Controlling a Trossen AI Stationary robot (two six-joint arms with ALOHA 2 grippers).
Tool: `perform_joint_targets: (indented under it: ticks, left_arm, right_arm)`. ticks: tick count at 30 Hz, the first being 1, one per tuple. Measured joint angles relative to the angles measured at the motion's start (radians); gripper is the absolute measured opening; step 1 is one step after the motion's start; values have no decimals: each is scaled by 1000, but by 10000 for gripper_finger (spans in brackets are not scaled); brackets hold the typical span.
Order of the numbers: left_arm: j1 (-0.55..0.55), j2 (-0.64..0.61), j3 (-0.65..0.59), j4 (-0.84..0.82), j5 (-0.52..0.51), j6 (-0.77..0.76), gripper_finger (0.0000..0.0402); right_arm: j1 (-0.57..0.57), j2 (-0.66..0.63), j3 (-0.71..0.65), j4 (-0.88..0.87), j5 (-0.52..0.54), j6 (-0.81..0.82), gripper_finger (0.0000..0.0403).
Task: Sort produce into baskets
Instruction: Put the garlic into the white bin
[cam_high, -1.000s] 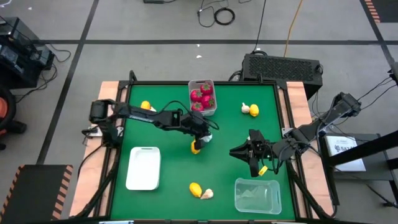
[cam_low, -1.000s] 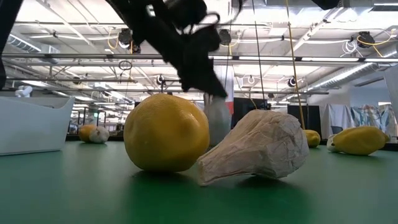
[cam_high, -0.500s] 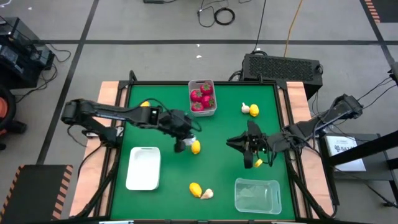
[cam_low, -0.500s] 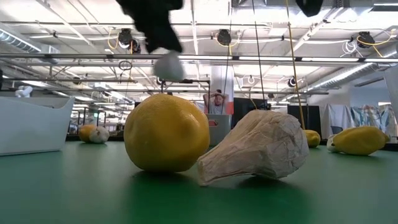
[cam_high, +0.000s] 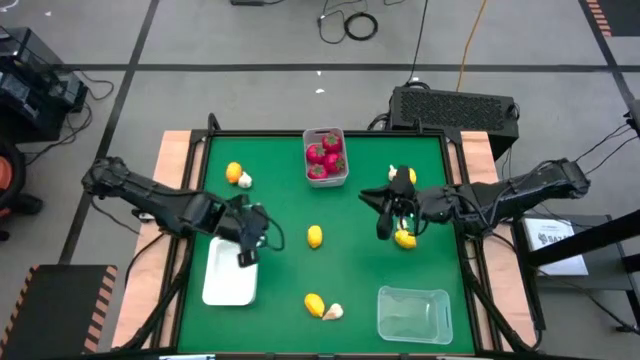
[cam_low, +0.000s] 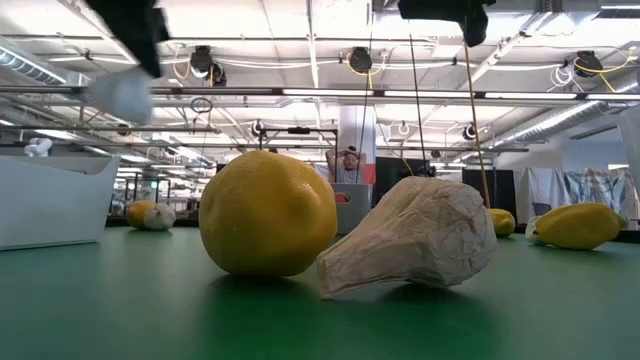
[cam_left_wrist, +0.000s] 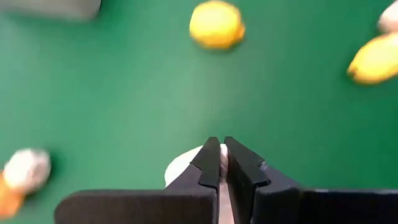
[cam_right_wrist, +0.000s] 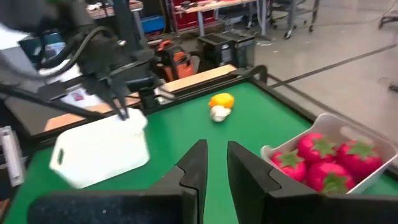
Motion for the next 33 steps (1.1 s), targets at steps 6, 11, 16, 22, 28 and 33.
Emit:
perform_joint_targets:
  ticks: [6,11,16,22,28,33]
  left_arm:
    - [-118,-2,0,-113,-21,-170,13]
    - [-223,-24,0,-159,-58,-274,13]
    - [-330,-99,0,-173,-151,-385,13]
    - [-449,-214,0,-296,-305,-606,13]
    - [-484,-255,0,-302,-422,-640,13]
    - [-480,-257,-49,-248,-470,-640,12]
  right_arm:
    - [-64,0,0,48,0,-9,52]
    - [-85,0,0,62,-2,3,52]
    - [-85,0,0,63,-5,17,52]
    - [-85,0,0,64,-5,34,52]
    - [-84,0,0,64,-4,33,52]
    - [-90,12,0,77,-4,28,52]
